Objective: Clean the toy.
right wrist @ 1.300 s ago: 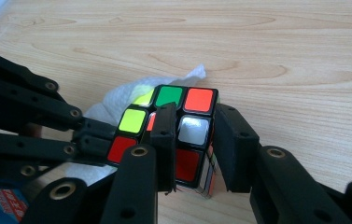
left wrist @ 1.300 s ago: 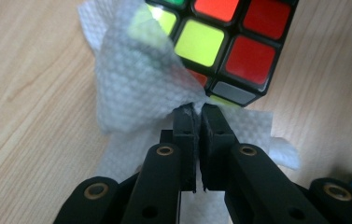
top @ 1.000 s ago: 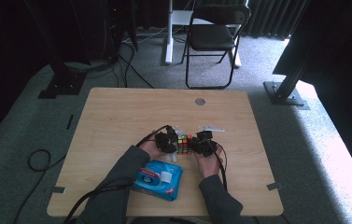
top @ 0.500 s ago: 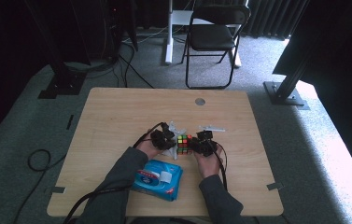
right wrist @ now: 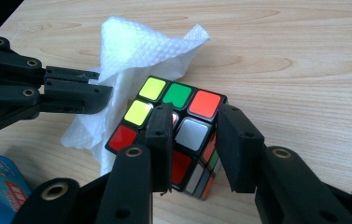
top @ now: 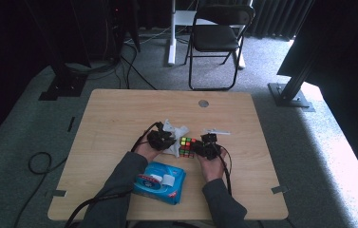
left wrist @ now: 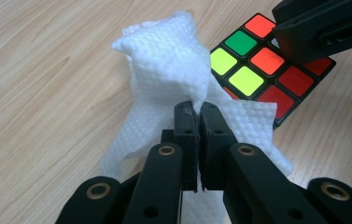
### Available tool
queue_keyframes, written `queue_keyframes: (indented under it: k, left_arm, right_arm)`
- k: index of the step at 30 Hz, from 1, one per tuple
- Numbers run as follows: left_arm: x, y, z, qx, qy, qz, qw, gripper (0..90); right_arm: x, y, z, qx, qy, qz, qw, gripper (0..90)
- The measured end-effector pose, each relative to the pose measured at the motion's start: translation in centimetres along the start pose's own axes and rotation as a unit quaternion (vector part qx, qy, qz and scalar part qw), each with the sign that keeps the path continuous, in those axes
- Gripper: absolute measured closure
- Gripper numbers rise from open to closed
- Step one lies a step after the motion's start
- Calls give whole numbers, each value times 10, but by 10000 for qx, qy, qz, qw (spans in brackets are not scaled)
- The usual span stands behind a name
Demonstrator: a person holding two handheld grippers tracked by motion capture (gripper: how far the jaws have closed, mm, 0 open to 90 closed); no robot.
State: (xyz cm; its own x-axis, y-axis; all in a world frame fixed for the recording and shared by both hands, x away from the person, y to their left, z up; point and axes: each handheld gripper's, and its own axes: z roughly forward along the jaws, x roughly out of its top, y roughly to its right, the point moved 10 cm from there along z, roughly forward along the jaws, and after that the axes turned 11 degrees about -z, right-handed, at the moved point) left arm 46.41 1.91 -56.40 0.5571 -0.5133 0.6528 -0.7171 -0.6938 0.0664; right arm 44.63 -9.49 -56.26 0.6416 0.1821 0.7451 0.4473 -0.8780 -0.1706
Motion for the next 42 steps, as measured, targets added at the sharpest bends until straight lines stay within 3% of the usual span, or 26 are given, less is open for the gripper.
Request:
queue_keyframes:
  k: [4, 9, 14, 15, 18, 20, 25, 27, 30, 33, 39, 42]
  left_arm:
    - [0, 0, 0, 13, 5, -6, 10000, 872]
    - [0, 0, 0, 9, 12, -29, 10000, 872]
    - [-1, -1, 1, 22, -17, -21, 10000, 871]
    - [-1, -1, 1, 22, -17, -21, 10000, 871]
    - [-1, -1, 1, 12, -33, -26, 10000, 871]
    - [-1, -1, 1, 17, -30, -24, 10000, 871]
    - [-1, -1, 1, 10, -32, -30, 10000, 871]
    - [-1, -1, 1, 12, -22, -24, 10000, 870]
    - [-1, -1, 1, 22, -13, -37, 10000, 871]
    - [-1, -1, 1, 14, -8, -33, 10000, 871]
    - [-1, -1, 1, 18, -8, -31, 10000, 871]
    - [-1, -1, 0, 12, 2, -40, 10000, 871]
  right_arm:
    - [1, 1, 1, 164, -1, 182, 9997, 698]
    - [1, 0, 2, 191, 2, 180, 9997, 705]
    - [0, 4, 2, 563, 67, 673, 9961, 705]
    - [1, 5, 1, 591, 118, 718, 9956, 799]
    - [3, 11, -3, 489, 162, 718, 9961, 841]
    - [-3, 17, -1, 214, -56, 514, 9984, 835]
    - [2, 14, -5, 314, 198, 603, 9975, 724]
    - [8, 8, -8, 275, 233, 372, 9987, 667]
    - [7, 3, -6, 304, 140, 300, 9990, 635]
    - [1, 1, 0, 337, -30, 290, 9990, 628]
    - [-1, -1, 2, 511, -19, 326, 9982, 694]
    - [-1, 2, 2, 632, -15, 488, 9968, 696]
